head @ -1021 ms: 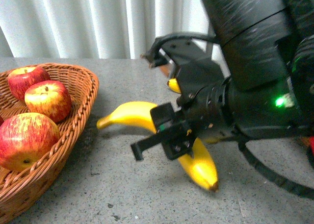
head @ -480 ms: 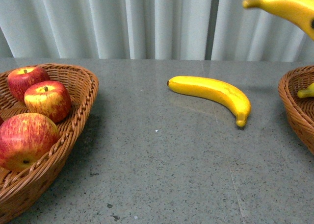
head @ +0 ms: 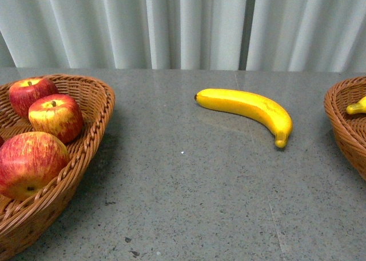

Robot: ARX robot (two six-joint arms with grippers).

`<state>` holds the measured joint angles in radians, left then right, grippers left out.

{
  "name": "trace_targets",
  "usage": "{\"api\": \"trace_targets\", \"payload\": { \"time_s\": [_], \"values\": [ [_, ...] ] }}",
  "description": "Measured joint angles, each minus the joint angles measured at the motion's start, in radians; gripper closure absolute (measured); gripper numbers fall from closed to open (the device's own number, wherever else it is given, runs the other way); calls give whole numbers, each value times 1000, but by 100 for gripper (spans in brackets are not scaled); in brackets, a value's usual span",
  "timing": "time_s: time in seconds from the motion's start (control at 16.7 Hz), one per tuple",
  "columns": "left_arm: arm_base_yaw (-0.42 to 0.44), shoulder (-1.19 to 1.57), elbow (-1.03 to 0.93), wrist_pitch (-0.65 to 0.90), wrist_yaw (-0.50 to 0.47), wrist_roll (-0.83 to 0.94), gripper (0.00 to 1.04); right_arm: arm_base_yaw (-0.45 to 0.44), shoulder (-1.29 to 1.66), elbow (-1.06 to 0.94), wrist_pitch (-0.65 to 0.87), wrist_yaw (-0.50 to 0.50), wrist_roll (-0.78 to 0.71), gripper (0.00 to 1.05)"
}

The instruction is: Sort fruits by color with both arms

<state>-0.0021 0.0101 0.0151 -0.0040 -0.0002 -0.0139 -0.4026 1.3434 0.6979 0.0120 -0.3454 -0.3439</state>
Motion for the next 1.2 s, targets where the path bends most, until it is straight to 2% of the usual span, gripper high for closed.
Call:
{"api": "trace_targets", "payload": {
  "time_s": [0.18, 0.3, 0.36, 0.6, 0.72, 0.84, 1.02, 1.2],
  "values": [
    [0, 0, 0, 0, 0, 0, 7, -8, -98, -28, -54, -29, -20, 41],
    [0, 0, 0, 0, 0, 0, 7, 53, -144, -4, -55, -24, 0, 19],
    [0, 0, 0, 0, 0, 0, 7, 117, -137, 29, -32, -8, 27, 6],
    [0, 0, 0, 0, 0, 0, 7, 391, 84, 256, 138, 59, 182, 6],
    [0, 0, 0, 0, 0, 0, 7, 518, 261, 395, 145, 89, 213, 6],
    [0, 0, 0, 0, 0, 0, 7, 601, 413, 532, 112, 88, 215, 6],
    [0, 0, 0, 0, 0, 0, 7, 652, 582, 680, 33, 72, 172, 6],
    [0, 0, 0, 0, 0, 0, 7, 657, 694, 763, -19, 83, 131, 6]
  ]
}}
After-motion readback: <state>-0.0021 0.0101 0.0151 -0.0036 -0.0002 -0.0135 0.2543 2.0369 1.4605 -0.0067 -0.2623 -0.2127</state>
